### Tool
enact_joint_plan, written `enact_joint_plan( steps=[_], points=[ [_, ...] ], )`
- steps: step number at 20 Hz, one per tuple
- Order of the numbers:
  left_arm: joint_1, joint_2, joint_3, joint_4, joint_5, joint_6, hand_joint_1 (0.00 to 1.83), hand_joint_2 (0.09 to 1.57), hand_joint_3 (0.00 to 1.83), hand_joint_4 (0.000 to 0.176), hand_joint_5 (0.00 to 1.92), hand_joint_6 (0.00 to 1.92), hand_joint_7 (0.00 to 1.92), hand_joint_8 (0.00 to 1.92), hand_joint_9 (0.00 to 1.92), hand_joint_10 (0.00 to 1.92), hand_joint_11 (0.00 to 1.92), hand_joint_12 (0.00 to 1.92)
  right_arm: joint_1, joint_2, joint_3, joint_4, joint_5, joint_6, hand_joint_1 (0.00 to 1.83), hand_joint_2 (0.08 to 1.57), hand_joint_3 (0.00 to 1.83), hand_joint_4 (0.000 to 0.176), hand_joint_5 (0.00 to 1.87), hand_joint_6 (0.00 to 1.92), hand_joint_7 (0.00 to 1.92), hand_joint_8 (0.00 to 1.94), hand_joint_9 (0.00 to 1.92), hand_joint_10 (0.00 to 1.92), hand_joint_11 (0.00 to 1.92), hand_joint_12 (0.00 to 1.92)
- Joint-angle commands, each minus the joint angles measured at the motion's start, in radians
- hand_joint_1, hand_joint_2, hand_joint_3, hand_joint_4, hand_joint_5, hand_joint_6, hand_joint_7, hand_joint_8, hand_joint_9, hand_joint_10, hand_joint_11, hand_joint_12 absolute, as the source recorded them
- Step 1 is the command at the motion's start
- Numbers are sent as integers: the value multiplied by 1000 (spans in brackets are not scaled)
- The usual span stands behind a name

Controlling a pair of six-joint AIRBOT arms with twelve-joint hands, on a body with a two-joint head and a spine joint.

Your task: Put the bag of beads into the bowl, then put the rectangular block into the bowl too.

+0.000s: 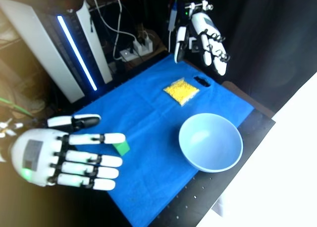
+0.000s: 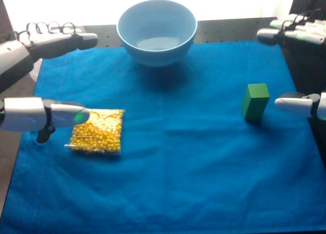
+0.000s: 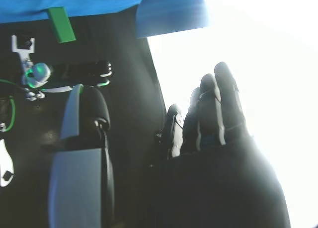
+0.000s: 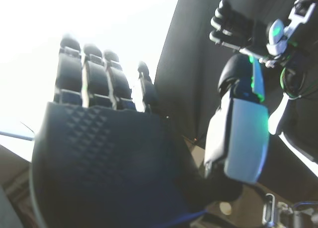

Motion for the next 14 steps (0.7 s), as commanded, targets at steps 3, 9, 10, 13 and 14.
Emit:
enact_joint_plan(
  steps=[3, 9, 10, 13, 14],
  points=[
    [-16, -6, 11, 3, -60, -4, 718, 989, 0, 127, 272, 0, 182, 0, 99, 0, 3, 289, 8, -3, 8, 22, 119, 4, 824, 1027, 1, 138, 309, 0, 179, 0, 83, 0, 4, 75],
    [-123, -11, 36, 164, 174, -6, 777, 947, 0, 76, 256, 5, 170, 8, 79, 16, 31, 29, 8, -4, 12, 18, 115, 4, 796, 1027, 0, 152, 302, 2, 184, 5, 85, 6, 21, 9],
    [-156, -14, 40, 209, 230, -7, 820, 911, 0, 65, 287, 4, 204, 6, 143, 15, 5, 351, 8, -5, 13, 17, 114, 4, 758, 1037, 4, 153, 300, 1, 181, 3, 83, 4, 21, 10],
    [-230, -27, 45, 328, 362, -10, 820, 919, 3, 11, 322, 7, 248, 10, 221, 20, 0, 613, 8, -5, 15, 16, 113, 4, 706, 1064, 11, 147, 292, 0, 185, 2, 84, 2, 5, 3],
    [-245, -35, 48, 366, 401, -16, 819, 920, 3, 10, 323, 7, 249, 10, 222, 20, 0, 615, 8, -6, 15, 15, 113, 4, 705, 1065, 10, 146, 291, 0, 185, 2, 84, 2, 5, 3]
  ],
)
